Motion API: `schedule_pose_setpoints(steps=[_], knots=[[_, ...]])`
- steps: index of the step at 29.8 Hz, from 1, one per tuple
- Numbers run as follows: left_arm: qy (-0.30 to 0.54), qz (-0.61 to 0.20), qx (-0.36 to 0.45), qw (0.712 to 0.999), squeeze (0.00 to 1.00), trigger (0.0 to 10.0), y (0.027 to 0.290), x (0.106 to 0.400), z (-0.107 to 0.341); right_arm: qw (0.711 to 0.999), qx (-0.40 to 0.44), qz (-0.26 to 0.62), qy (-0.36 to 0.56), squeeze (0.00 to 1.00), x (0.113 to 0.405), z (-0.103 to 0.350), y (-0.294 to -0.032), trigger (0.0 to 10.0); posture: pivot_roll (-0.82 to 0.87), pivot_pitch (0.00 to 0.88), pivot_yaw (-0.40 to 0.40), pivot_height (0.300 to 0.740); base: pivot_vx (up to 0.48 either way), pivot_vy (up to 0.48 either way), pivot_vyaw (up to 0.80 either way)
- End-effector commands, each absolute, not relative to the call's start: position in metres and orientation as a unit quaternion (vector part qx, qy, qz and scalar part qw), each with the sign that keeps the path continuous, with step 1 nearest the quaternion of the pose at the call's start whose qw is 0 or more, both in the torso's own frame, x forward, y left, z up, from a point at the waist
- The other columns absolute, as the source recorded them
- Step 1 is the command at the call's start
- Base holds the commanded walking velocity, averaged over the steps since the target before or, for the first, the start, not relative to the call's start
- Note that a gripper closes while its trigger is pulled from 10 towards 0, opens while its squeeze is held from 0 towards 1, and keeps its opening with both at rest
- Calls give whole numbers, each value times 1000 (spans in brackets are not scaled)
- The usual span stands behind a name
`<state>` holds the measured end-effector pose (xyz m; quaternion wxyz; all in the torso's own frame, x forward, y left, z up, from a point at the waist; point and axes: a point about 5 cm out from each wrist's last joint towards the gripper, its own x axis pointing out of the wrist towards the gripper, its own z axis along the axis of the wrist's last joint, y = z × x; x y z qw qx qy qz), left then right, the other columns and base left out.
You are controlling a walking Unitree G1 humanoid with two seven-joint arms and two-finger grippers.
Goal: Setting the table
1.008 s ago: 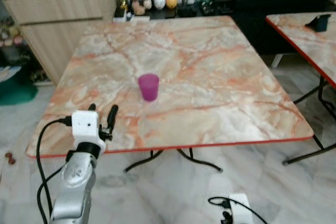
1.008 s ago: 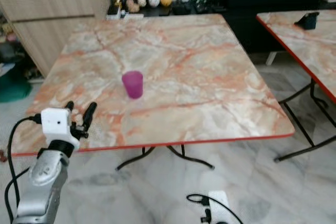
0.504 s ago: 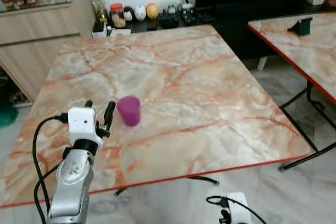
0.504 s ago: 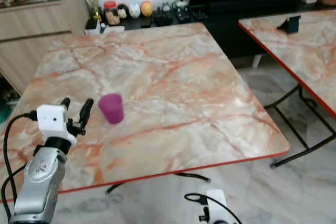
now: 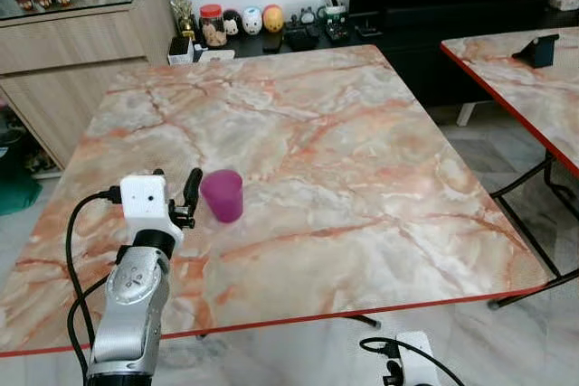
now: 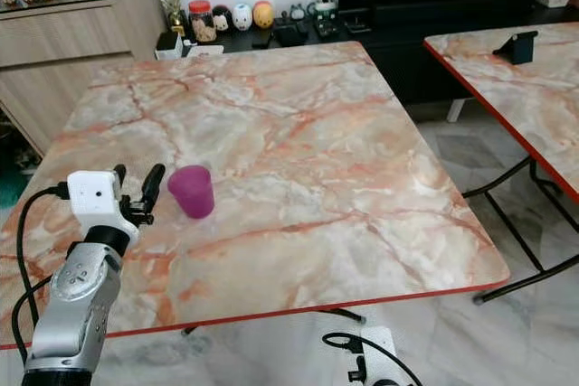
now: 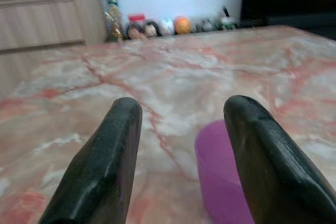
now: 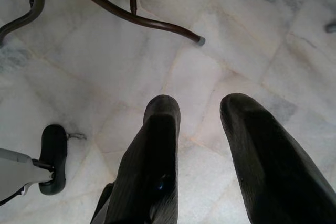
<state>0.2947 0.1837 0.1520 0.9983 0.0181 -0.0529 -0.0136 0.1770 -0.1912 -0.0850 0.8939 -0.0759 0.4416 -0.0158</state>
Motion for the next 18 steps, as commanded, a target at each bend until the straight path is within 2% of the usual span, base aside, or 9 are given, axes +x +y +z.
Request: schedule_pose_setpoints(steps=[1,2,3,4,17,18], knots=[[-40,-27,23,999,0,10000,180,300,156,890,-80,-8,448,0,176,-86,-188,10000,-34,0,45,740,0,0,0],[-31,-32,27,999,90,10000,179,301,156,890,-82,-5,448,0,176,-86,-186,10000,-33,0,45,740,0,0,0],[-31,-32,27,999,90,10000,179,301,156,890,-82,-5,448,0,176,-86,-186,10000,-33,0,45,740,0,0,0],[-18,-42,31,998,1000,10000,176,304,156,890,-86,2,448,0,176,-86,-185,10000,-34,0,45,740,0,0,0],[60,-15,3,998,1000,10000,178,340,169,889,-93,13,449,0,175,-87,-184,10000,-36,0,46,740,0,0,0],[62,-15,-1,998,376,10000,177,343,170,889,-93,14,448,0,175,-87,-184,10000,-36,0,46,740,0,0,0]])
